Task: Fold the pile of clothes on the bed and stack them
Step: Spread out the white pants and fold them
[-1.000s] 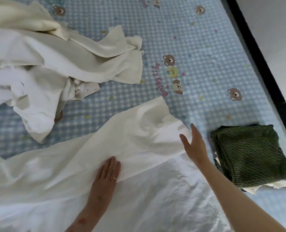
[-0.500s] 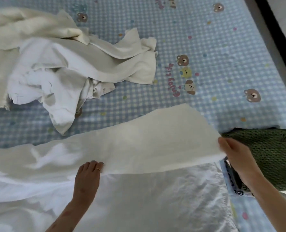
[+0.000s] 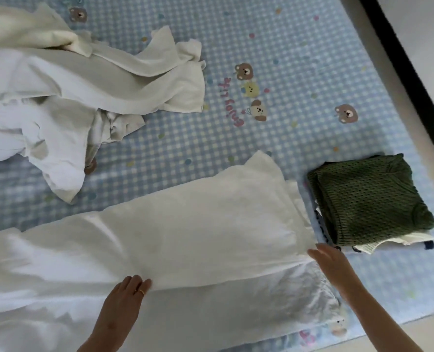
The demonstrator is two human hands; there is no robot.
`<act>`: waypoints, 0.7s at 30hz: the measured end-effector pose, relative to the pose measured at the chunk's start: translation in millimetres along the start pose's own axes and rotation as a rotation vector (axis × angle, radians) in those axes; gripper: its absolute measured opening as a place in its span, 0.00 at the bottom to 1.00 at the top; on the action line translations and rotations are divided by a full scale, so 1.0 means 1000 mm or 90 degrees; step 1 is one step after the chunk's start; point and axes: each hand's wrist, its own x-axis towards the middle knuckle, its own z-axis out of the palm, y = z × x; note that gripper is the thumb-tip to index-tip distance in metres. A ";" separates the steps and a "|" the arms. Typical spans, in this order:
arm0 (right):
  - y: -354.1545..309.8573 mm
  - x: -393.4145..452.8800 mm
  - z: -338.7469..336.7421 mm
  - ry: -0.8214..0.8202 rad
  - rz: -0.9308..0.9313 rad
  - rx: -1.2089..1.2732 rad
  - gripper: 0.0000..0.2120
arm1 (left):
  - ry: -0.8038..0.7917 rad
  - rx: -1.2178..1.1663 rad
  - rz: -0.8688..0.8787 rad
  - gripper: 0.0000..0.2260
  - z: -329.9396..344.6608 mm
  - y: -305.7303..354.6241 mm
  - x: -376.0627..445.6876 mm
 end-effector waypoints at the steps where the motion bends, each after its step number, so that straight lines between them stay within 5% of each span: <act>1: 0.006 0.000 0.001 -0.004 -0.005 -0.009 0.11 | -0.020 0.000 -0.008 0.17 0.001 0.003 0.002; 8: 0.070 -0.047 -0.025 0.117 0.049 0.030 0.17 | 0.023 -0.075 0.085 0.18 0.003 0.031 -0.039; 15: 0.122 -0.062 -0.025 0.125 0.106 -0.027 0.10 | -0.157 -0.097 0.099 0.17 0.022 0.079 -0.074; 18: 0.110 -0.054 -0.019 0.106 0.059 -0.099 0.07 | -0.124 -0.076 0.079 0.07 0.031 0.085 -0.070; 21: 0.072 -0.032 -0.008 0.219 -0.122 -0.242 0.12 | -0.064 -0.129 0.037 0.17 0.029 0.089 -0.053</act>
